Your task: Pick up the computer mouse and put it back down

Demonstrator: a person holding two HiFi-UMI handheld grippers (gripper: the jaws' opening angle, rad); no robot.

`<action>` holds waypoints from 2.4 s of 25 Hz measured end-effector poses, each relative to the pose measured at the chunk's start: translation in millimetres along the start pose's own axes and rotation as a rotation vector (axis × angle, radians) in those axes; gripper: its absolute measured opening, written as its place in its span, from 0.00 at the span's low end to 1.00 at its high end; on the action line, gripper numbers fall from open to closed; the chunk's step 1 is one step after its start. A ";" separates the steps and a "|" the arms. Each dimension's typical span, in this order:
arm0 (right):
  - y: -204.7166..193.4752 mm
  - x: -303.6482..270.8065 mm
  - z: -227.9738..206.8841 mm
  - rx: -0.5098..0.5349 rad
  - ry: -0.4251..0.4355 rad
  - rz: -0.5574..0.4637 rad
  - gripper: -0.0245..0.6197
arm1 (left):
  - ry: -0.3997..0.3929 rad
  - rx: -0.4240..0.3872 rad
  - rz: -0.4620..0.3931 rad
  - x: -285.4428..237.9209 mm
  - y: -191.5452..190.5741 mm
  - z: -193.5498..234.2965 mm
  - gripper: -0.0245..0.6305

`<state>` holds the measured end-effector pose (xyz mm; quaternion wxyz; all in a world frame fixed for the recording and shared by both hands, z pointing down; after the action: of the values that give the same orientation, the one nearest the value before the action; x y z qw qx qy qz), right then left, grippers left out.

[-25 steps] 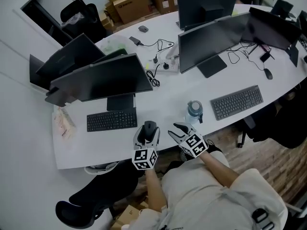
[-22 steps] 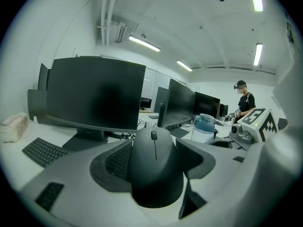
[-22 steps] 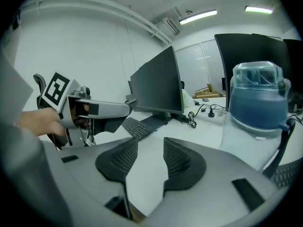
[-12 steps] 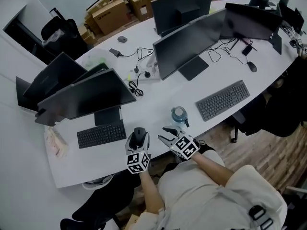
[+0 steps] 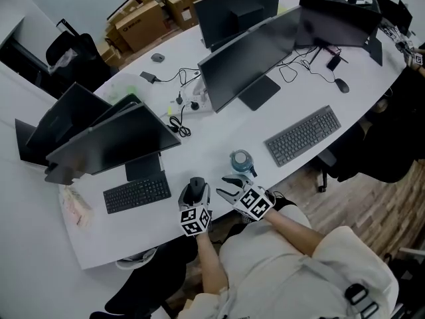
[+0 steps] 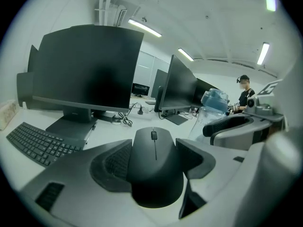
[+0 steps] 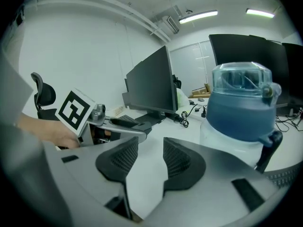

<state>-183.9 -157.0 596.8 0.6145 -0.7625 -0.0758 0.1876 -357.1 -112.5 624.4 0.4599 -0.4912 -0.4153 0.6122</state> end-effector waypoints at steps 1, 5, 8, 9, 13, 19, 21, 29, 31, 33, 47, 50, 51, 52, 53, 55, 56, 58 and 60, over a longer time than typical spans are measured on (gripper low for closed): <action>-0.3 -0.7 0.3 0.004 0.004 0.000 0.30 | 0.000 0.001 0.010 -2.1 -3.1 0.5 0.47; 0.5 -3.3 -1.4 0.013 0.012 0.007 0.30 | -0.003 0.005 0.052 -16.0 -16.5 5.0 0.47; -0.9 -5.3 -1.4 0.012 0.017 0.022 0.30 | -0.008 0.001 0.092 -24.8 -27.5 8.4 0.47; -1.4 -5.8 -0.9 0.011 0.020 0.028 0.30 | -0.012 0.000 0.104 -27.6 -31.1 9.6 0.47; -0.8 -8.6 -0.6 0.014 0.028 0.034 0.30 | -0.029 -0.007 0.154 -40.5 -44.0 14.2 0.47; -3.4 -9.4 0.0 0.011 0.014 0.042 0.30 | -0.058 -0.032 0.249 -50.7 -62.0 20.3 0.47; -3.8 -8.9 -0.4 0.005 0.008 0.044 0.30 | -0.068 -0.047 0.278 -52.9 -66.5 20.4 0.47; -12.1 -6.6 1.6 0.000 0.000 0.057 0.30 | -0.122 -0.118 0.369 -59.5 -83.5 14.8 0.47; -12.3 -5.2 2.0 0.000 -0.002 0.058 0.30 | -0.131 -0.133 0.394 -60.8 -87.8 13.1 0.47; -10.9 -2.6 2.4 -0.001 -0.002 0.060 0.30 | -0.136 -0.141 0.415 -61.6 -90.0 10.6 0.47; -17.5 10.8 3.6 0.001 -0.012 0.076 0.31 | -0.155 -0.193 0.469 -67.9 -98.4 2.6 0.48; -19.3 13.7 4.8 0.006 -0.013 0.082 0.32 | -0.154 -0.203 0.470 -68.5 -96.2 0.2 0.48; -19.6 14.5 5.4 0.006 -0.013 0.081 0.32 | -0.152 -0.203 0.467 -67.7 -94.5 -0.3 0.48; -19.6 15.1 5.8 0.006 -0.013 0.080 0.32 | -0.150 -0.199 0.462 -66.9 -93.7 -0.3 0.48; -19.3 15.9 5.7 0.007 -0.014 0.079 0.32 | -0.148 -0.194 0.460 -66.0 -93.3 -0.4 0.48; -19.0 17.7 3.9 0.010 -0.020 0.081 0.32 | -0.142 -0.187 0.455 -64.9 -93.3 -1.2 0.48; -19.7 18.6 3.3 0.010 -0.023 0.085 0.32 | -0.134 -0.187 0.449 -64.0 -93.2 -1.4 0.48; -22.2 19.9 4.2 0.006 -0.024 0.092 0.33 | -0.116 -0.186 0.435 -60.4 -91.2 -0.8 0.48; -24.3 20.4 6.5 0.005 -0.022 0.095 0.33 | -0.106 -0.183 0.424 -56.3 -87.3 0.4 0.48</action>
<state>-164.9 -138.3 615.2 0.6058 -0.7618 -0.0457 0.2250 -338.6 -146.9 720.6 0.2522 -0.5743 -0.3799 0.6799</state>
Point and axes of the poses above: the fingertips, and each gripper's own axes: x backward along the fingers, z to its left, y out of its top, the point moved 9 cm from there along x, backward along the fingers, and after that the axes turned 14 degrees about -z, right-handed, at the moved point
